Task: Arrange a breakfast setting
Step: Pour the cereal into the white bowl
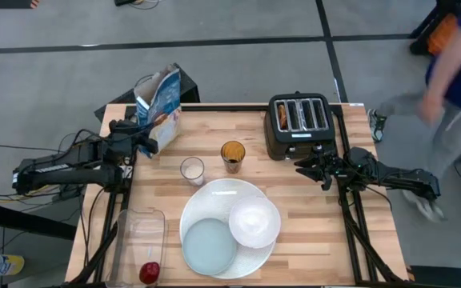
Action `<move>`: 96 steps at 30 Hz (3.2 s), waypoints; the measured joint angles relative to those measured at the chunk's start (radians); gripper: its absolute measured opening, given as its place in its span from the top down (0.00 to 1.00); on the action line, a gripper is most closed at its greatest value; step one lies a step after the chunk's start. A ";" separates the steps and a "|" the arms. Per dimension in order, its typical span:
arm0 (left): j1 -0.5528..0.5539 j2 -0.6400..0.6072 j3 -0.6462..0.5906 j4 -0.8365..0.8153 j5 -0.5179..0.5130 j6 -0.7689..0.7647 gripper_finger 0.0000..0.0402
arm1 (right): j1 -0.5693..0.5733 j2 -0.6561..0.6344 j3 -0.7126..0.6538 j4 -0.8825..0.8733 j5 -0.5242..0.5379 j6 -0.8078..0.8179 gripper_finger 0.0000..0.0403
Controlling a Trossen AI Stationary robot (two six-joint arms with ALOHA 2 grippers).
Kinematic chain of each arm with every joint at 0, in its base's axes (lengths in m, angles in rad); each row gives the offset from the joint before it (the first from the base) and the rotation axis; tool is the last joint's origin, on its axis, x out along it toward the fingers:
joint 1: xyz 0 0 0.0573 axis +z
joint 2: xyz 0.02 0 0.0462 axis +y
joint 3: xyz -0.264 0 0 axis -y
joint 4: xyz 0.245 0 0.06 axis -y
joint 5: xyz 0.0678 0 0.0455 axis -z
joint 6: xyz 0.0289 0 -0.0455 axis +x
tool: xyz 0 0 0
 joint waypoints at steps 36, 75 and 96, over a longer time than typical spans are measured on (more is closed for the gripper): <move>0.000 0.001 0.350 0.134 0.541 0.561 0.78 | 0.000 0.000 0.000 0.000 0.000 0.000 0.56; 0.001 0.381 0.865 -0.230 0.995 0.573 0.78 | 0.000 0.000 0.000 0.000 0.000 0.000 0.56; -0.102 0.724 1.265 -0.615 1.063 0.468 0.78 | 0.000 0.000 0.000 0.000 0.000 0.000 0.56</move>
